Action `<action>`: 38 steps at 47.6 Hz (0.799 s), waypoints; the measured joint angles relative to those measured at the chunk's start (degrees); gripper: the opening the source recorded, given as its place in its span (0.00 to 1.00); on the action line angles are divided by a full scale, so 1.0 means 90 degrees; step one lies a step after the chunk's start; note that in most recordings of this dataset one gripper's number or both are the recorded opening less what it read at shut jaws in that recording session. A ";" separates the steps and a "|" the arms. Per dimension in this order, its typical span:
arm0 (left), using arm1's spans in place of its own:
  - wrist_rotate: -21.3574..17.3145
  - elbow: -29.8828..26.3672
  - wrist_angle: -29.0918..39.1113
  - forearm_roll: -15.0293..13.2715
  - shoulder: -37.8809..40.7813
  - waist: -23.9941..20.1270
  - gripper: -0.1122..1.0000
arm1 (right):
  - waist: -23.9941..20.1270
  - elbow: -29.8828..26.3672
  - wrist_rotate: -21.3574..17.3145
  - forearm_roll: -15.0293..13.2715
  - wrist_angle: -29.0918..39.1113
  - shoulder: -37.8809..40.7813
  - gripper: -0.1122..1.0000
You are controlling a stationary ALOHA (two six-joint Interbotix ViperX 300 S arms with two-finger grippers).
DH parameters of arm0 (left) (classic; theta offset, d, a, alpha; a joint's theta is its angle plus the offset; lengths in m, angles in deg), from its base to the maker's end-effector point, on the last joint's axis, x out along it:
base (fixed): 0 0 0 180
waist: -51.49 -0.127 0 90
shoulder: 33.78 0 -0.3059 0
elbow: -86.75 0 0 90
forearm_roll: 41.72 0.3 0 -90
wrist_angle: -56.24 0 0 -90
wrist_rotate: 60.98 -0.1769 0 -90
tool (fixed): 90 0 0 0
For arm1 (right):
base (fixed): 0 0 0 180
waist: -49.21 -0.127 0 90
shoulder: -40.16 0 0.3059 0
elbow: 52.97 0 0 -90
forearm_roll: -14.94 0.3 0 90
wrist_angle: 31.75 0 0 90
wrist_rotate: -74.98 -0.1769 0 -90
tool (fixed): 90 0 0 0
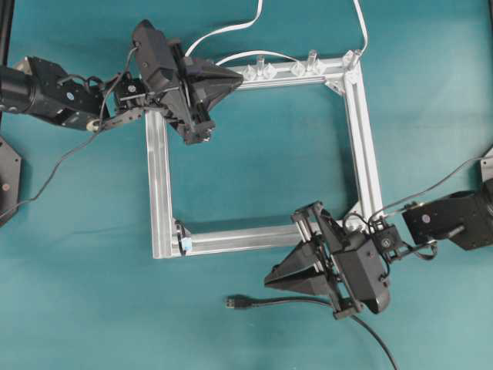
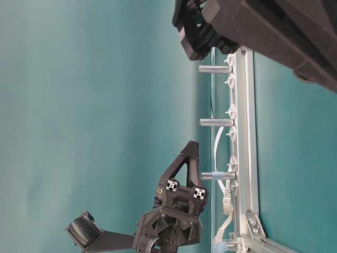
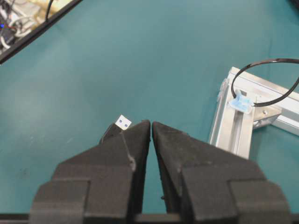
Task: Insert the wire through the string loop located on the left side.
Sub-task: 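Open the right gripper and move it down toward the black USB plug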
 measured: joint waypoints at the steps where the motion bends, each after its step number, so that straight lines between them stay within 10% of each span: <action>1: 0.0000 0.0000 0.0000 0.0000 0.0000 0.0000 0.24 | 0.0000 0.0000 0.0000 0.0010 0.0000 0.0020 0.28; 7: 0.0000 -0.0107 0.0527 0.0195 -0.0225 0.0000 0.10 | 0.0010 -0.0020 -0.0068 0.0117 0.0049 0.0156 0.11; 28: 0.0000 -0.0127 0.1904 0.0244 -0.0742 0.0010 0.10 | 0.0049 -0.0059 -0.0146 0.0215 0.0166 0.0156 0.11; 38: 0.0000 -0.0117 0.2002 0.0244 -0.0898 0.0010 0.29 | 0.0039 -0.0205 -0.0156 0.0332 0.0430 0.0156 0.56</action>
